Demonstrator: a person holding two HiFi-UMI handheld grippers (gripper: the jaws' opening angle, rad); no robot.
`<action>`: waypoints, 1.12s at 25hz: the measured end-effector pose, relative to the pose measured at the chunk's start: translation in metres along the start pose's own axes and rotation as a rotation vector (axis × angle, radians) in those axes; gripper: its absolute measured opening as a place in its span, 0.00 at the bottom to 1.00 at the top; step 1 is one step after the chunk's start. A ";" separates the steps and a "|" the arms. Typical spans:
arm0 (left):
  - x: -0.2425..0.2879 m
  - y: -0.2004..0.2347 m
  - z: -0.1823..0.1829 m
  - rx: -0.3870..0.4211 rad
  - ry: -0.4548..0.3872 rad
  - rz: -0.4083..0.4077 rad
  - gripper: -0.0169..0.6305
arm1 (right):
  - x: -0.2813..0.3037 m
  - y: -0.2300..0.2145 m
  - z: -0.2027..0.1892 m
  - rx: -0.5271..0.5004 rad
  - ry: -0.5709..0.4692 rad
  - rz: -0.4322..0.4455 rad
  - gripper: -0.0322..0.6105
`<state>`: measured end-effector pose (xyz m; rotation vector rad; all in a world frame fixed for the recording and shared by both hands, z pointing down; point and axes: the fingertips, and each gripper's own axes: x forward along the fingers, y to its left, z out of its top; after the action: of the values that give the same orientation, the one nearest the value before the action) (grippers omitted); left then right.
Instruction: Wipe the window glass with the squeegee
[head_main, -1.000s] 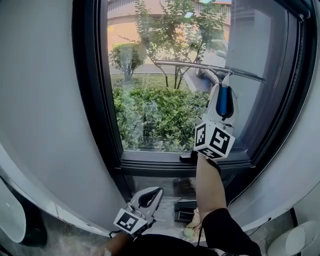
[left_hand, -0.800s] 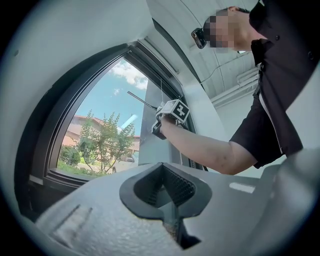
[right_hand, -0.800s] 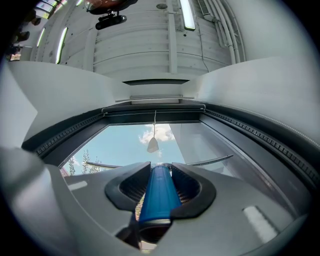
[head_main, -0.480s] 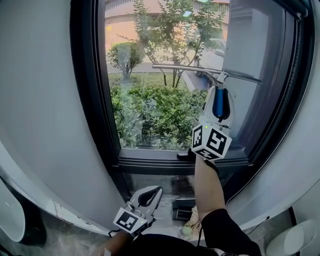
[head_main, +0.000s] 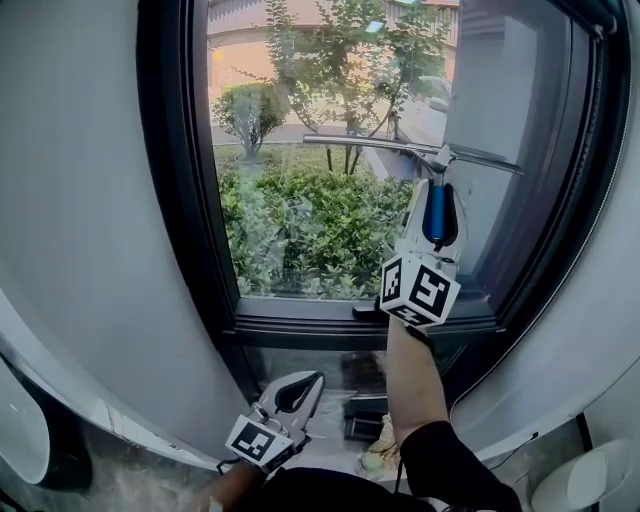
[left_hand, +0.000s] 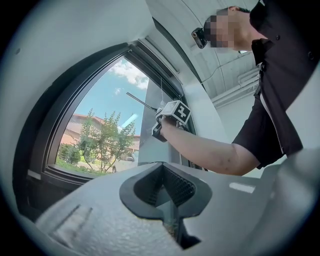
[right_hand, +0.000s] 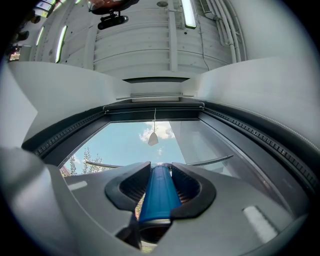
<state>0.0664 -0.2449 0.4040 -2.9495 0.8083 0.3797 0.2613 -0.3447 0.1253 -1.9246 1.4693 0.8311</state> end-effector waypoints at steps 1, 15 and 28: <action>0.000 0.000 0.000 0.000 0.001 0.001 0.03 | 0.000 0.000 0.000 0.001 0.000 0.000 0.26; 0.005 0.005 0.002 0.005 0.000 -0.002 0.03 | -0.017 -0.004 -0.013 -0.007 0.025 -0.004 0.26; 0.009 0.001 -0.001 -0.013 -0.003 -0.011 0.03 | -0.036 -0.006 -0.026 -0.024 0.061 0.006 0.26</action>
<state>0.0736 -0.2498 0.4028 -2.9634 0.7920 0.3901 0.2636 -0.3411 0.1697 -1.9799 1.5076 0.8024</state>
